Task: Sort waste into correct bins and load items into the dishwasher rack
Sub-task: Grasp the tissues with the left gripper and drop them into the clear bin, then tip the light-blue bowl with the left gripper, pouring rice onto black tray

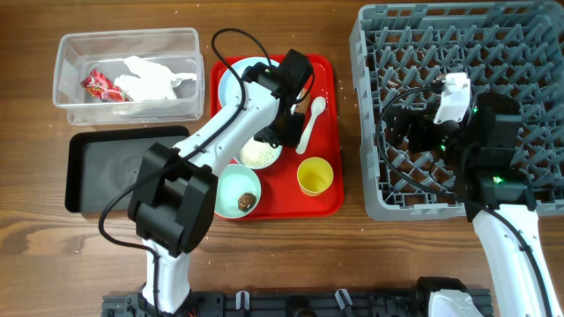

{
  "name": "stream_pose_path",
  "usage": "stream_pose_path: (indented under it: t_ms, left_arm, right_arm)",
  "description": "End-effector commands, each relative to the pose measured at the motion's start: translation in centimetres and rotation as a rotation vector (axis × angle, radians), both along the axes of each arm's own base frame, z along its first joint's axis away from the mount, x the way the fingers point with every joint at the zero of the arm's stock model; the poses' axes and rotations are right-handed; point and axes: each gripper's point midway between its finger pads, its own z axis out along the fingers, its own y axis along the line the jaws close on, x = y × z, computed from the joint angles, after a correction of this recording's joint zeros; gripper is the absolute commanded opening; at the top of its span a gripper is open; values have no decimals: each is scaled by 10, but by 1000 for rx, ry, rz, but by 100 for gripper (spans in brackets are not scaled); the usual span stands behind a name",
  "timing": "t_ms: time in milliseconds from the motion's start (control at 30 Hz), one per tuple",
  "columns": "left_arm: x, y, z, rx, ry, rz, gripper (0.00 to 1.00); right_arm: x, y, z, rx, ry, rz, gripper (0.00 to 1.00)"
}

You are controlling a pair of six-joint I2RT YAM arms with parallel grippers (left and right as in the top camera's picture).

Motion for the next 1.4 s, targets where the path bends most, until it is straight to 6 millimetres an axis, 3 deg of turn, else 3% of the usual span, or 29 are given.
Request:
stream_pose_path:
  t_ms: [0, 200, 267, 467, 500, 633, 700, 833, 933, 1033, 1200, 1367]
  left_arm:
    - [-5, 5, -20, 10, 10, 3, 37]
    - [-1, 3, -30, -7, -17, 3, 19]
    - [4, 3, -30, -3, -39, 4, 4]
    - [6, 3, -28, 2, -51, 6, 4]
    - [8, 3, -22, 1, -52, 11, 4]
    - [13, -7, 38, -33, -43, 37, 4]
    - [13, -7, 58, -54, -33, 63, 4]
    - [14, 36, 93, -125, 54, 239, 4]
    - [16, 105, 115, -171, 106, 411, 4]
    - [11, 152, 134, -285, 132, 452, 4]
    - [7, 182, 142, -561, 151, 416, 4]
    - [-12, 210, 123, -866, 155, 430, 4]
  right_arm:
    - [3, 0, 5, 0, -2, -8, 99]
    - [1, 0, 2, 1, 17, -8, 98]
    - [1, 0, 2, 1, 16, -8, 98]
    - [1, 0, 2, 1, 16, -8, 98]
    - [1, 0, 2, 1, 15, -8, 98]
    - [1, 0, 2, 1, 16, -8, 98]
    - [1, 0, 2, 1, 16, -8, 98]
    - [1, 0, 2, 1, 13, -8, 98]
    - [2, 0, 4, 0, 5, -8, 99]
    - [2, 0, 4, 0, 5, -8, 98]
    - [2, 0, 4, 1, 5, -8, 98]
    - [2, 0, 4, 4, 7, -10, 98]
